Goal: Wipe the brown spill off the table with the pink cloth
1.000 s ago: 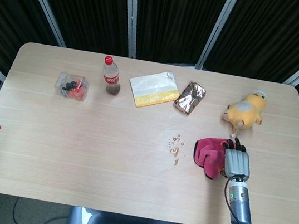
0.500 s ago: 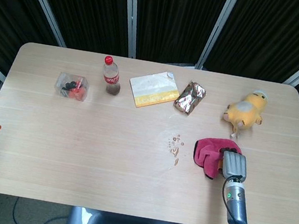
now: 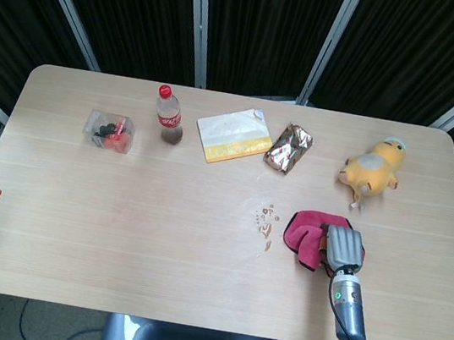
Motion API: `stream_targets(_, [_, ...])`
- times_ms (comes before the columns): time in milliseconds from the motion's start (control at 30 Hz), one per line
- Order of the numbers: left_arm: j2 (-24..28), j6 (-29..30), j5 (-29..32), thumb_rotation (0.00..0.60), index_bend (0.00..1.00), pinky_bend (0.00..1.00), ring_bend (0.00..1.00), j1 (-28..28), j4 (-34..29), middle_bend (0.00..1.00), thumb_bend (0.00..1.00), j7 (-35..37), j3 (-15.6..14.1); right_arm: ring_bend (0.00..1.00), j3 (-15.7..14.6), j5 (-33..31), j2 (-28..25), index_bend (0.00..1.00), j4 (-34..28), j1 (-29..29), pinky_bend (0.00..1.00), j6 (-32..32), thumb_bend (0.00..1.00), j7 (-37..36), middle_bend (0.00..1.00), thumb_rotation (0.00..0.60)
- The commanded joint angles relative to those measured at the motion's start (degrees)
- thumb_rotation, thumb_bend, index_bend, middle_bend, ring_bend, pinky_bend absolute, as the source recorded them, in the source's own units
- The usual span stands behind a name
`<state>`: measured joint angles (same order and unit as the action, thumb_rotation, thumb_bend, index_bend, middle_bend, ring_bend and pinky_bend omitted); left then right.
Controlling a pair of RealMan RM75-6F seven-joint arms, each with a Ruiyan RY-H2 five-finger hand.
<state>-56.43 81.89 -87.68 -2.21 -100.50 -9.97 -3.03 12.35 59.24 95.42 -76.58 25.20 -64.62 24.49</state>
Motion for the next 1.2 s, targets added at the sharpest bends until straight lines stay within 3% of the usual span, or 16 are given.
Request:
stream_targets(33, [0.0,0.0,0.0,0.600,0.00,0.00,0.00,0.0,0.0,0.00,0.00,0.0,0.0,0.54,0.6,0.8,0.4,0.72,-1.3,0.7,0.74,-0.8,0.73,-0.2,0.60,0.600])
stream_targets(367, [0.0,0.1,0.2,0.600,0.00,0.00,0.00,0.1,-0.1,0.00,0.00,0.1,0.0,0.54,1.8,-0.2,4.4,0.73,-3.7,4.5,0.74,-0.4,0.73,4.2,0.61,0.600])
stream_targets(667, [0.1,-0.5,0.8,0.600,0.00,0.00,0.00,-0.1,-0.2,0.00,0.00,0.3,0.0,0.54,2.4,-0.6,12.2,0.74,-2.8,9.1,0.74,0.3,0.73,7.1,0.61,0.600])
stream_targets(1200, [0.3,-0.3,0.7,0.600,0.00,0.00,0.00,0.0,-0.2,0.00,0.00,1.0,0.0,0.54,-0.4,-2.0,14.8,0.74,5.3,7.5,0.74,0.4,0.72,5.9,0.60,0.600])
